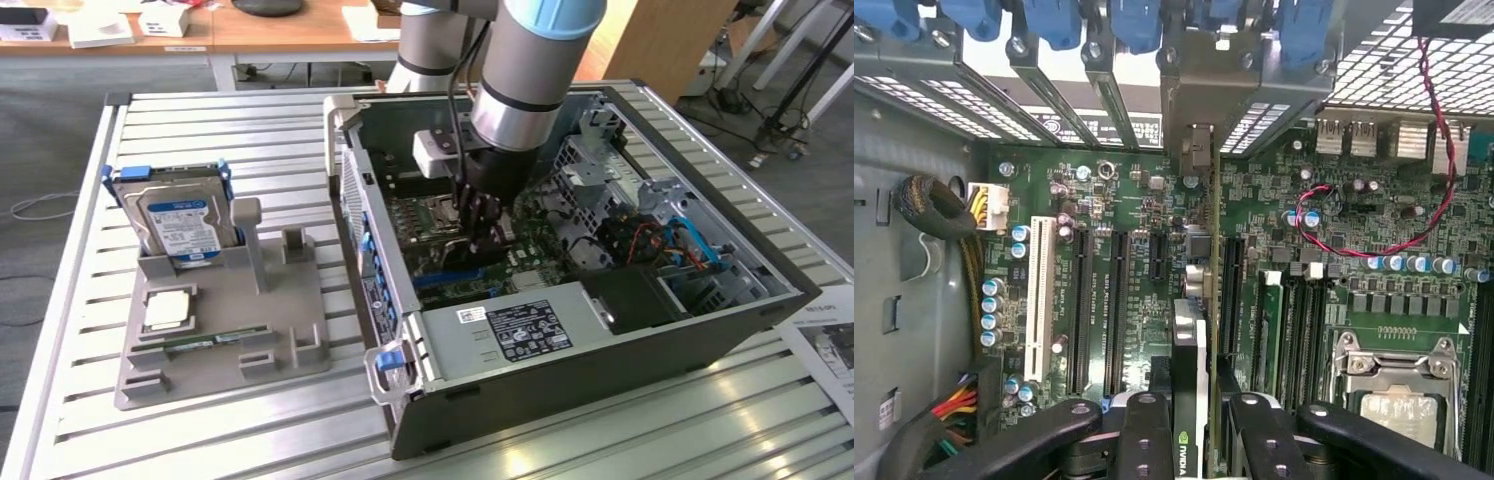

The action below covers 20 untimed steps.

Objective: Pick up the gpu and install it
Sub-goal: 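Insert the gpu into the slot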

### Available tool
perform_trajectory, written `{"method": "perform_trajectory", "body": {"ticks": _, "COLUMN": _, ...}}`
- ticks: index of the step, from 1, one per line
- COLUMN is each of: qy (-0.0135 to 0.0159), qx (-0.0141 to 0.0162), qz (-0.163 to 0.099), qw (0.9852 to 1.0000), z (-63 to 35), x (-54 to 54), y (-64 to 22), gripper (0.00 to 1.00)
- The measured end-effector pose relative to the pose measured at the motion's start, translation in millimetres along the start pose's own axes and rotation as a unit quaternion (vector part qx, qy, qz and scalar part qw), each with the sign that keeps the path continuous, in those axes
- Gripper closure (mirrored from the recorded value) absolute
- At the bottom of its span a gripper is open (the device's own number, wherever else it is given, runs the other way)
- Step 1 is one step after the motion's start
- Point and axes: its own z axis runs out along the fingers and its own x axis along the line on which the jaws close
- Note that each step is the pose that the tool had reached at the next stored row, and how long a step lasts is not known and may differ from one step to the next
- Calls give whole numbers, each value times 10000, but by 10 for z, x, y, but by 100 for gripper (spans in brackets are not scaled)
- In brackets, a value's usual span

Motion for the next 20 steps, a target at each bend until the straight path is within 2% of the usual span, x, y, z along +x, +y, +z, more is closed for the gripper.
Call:
{"method": "perform_trajectory", "body": {"ticks": 4, "qy": -19, "qx": -2, "qz": 0, "qw": 10000, "z": -146, "x": 1, "y": 4, "gripper": 73}}
{"method": "perform_trajectory", "body": {"ticks": 8, "qy": -71, "qx": 0, "qz": -2, "qw": 10000, "z": -253, "x": 3, "y": -10, "gripper": 73}}
{"method": "perform_trajectory", "body": {"ticks": 15, "qy": -150, "qx": 4, "qz": 15, "qw": 9999, "z": -280, "x": 4, "y": -39, "gripper": 73}}
{"method": "perform_trajectory", "body": {"ticks": 20, "qy": -150, "qx": 4, "qz": 23, "qw": 9999, "z": -276, "x": 6, "y": -40, "gripper": 73}}
